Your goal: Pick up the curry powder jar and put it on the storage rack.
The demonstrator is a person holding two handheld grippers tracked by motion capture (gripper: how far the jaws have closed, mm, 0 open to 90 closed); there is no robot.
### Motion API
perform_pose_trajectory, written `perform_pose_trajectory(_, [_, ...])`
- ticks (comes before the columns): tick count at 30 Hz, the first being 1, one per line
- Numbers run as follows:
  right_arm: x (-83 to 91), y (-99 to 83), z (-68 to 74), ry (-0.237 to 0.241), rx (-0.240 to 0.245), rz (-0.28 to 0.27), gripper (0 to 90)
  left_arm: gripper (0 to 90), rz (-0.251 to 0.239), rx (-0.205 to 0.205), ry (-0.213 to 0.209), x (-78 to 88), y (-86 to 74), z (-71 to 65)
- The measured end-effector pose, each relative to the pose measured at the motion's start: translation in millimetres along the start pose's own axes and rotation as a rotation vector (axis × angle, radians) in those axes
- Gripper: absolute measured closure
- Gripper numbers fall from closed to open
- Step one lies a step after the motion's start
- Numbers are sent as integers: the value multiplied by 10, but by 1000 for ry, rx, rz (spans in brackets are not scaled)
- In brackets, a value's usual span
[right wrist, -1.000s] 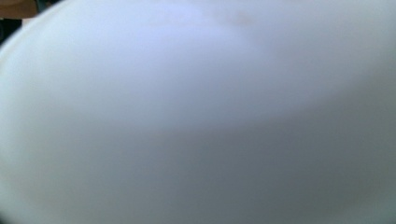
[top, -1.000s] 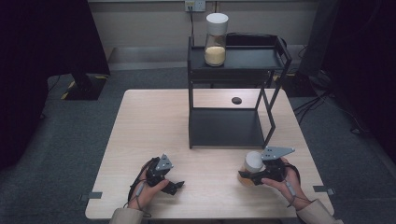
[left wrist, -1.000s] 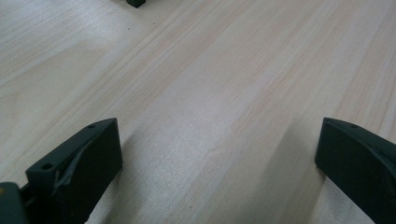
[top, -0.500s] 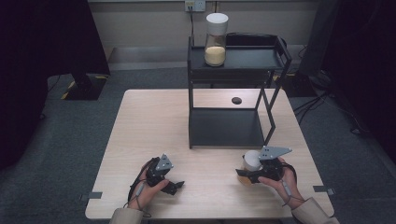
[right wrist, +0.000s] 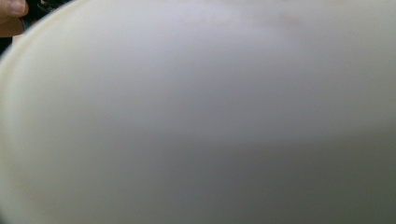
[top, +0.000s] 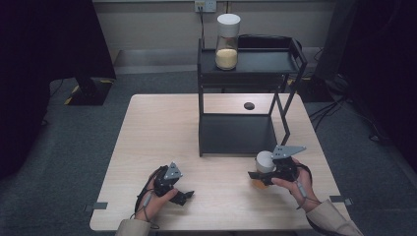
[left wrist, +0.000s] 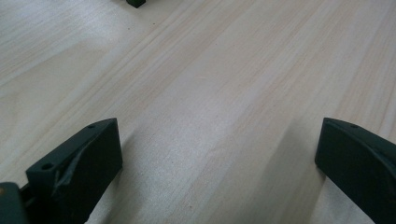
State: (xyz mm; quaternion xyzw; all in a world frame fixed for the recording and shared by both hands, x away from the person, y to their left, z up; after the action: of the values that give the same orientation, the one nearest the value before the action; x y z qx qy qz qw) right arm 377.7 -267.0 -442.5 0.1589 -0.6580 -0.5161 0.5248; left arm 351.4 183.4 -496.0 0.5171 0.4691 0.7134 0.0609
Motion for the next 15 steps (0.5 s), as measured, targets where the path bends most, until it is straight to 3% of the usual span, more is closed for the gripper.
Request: perform_pose_trajectory(15, [60, 370, -130, -6, -5, 12, 332, 0, 0, 0, 0, 0, 0, 0])
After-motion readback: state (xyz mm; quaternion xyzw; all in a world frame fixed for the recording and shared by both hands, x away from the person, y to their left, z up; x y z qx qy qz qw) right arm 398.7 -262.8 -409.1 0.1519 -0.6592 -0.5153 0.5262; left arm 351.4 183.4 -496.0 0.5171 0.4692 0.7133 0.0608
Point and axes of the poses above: each handheld gripper's, and its own axes: x roughly backward along the jaws, y roughly out of its top, z roughly to its left, the point moved 10 cm from there along -x, roughly forward along the jaws
